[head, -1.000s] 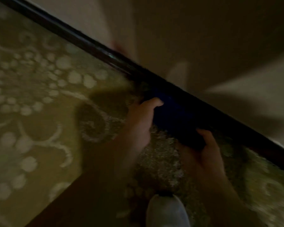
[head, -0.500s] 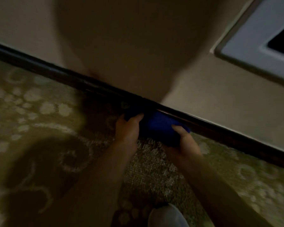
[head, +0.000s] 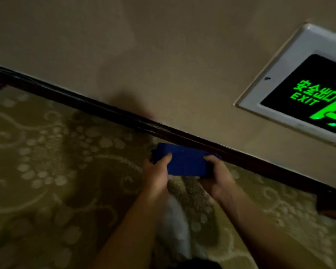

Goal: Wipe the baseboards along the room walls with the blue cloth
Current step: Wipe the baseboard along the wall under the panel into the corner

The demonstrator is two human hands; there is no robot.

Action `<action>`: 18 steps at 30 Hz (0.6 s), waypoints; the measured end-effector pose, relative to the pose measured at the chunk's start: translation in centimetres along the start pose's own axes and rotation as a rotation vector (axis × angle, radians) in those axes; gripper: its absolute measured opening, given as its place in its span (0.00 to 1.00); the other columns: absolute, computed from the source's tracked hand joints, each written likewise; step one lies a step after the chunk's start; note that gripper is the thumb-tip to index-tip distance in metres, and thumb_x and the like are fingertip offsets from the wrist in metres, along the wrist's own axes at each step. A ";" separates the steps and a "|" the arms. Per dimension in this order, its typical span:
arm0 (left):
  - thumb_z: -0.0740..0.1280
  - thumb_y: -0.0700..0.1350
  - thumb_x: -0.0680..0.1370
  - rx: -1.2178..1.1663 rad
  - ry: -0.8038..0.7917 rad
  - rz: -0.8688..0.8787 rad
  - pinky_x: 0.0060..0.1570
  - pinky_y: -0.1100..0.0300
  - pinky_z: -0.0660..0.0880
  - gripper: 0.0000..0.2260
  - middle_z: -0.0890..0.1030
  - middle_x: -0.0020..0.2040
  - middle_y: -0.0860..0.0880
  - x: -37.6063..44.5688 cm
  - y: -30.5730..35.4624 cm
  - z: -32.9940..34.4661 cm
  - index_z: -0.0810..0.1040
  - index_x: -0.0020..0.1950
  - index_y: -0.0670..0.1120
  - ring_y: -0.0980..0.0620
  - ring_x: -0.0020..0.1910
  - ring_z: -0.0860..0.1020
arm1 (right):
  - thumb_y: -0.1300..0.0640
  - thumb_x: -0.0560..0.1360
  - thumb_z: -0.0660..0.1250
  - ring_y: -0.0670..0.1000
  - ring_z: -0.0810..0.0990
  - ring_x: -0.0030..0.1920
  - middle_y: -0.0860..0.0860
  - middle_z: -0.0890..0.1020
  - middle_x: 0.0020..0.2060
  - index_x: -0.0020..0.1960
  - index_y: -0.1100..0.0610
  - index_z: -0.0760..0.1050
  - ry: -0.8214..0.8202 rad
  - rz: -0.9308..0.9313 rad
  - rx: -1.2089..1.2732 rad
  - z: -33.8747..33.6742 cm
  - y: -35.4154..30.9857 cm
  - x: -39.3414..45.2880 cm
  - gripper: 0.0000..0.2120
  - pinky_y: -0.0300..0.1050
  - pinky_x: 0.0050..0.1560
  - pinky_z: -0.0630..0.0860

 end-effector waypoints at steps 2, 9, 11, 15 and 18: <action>0.71 0.40 0.78 -0.028 0.010 0.033 0.55 0.49 0.77 0.27 0.76 0.67 0.41 1.6 1.8 -0.5 0.66 0.75 0.43 0.42 0.57 0.79 | 0.60 0.78 0.63 0.54 0.80 0.38 0.57 0.81 0.47 0.64 0.60 0.72 0.004 -0.032 -0.025 1.7 -0.2 2.0 0.15 0.45 0.30 0.71; 0.74 0.44 0.75 0.140 -0.030 0.014 0.61 0.44 0.77 0.26 0.79 0.64 0.44 9.7 2.6 -0.7 0.71 0.72 0.45 0.41 0.59 0.80 | 0.62 0.80 0.61 0.58 0.82 0.49 0.59 0.82 0.55 0.63 0.60 0.73 0.102 0.028 0.132 2.8 4.8 9.0 0.13 0.49 0.42 0.79; 0.77 0.49 0.68 0.154 -0.030 -0.043 0.63 0.42 0.76 0.35 0.78 0.66 0.44 10.9 1.7 0.1 0.71 0.72 0.48 0.41 0.61 0.80 | 0.61 0.77 0.65 0.60 0.82 0.54 0.60 0.80 0.60 0.69 0.59 0.69 0.167 0.009 0.155 1.1 4.8 10.0 0.21 0.52 0.45 0.80; 0.75 0.46 0.70 0.158 -0.043 -0.121 0.64 0.41 0.76 0.34 0.76 0.69 0.43 13.1 -0.1 2.7 0.68 0.75 0.50 0.40 0.63 0.78 | 0.61 0.76 0.67 0.62 0.82 0.57 0.62 0.78 0.62 0.71 0.59 0.67 0.279 -0.087 0.221 -0.1 3.1 11.1 0.24 0.54 0.46 0.82; 0.72 0.42 0.76 0.176 -0.009 -0.105 0.63 0.42 0.76 0.25 0.77 0.66 0.44 13.5 0.3 2.6 0.71 0.72 0.48 0.41 0.61 0.79 | 0.64 0.77 0.64 0.62 0.82 0.56 0.64 0.78 0.61 0.68 0.65 0.69 0.343 -0.116 0.234 0.8 2.9 10.5 0.20 0.54 0.52 0.81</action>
Point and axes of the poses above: each hand's wrist, its own x-axis towards the middle knuckle, its own z-axis out of the palm, y = z × x, the point moved 9 cm from there along x, towards the middle knuckle
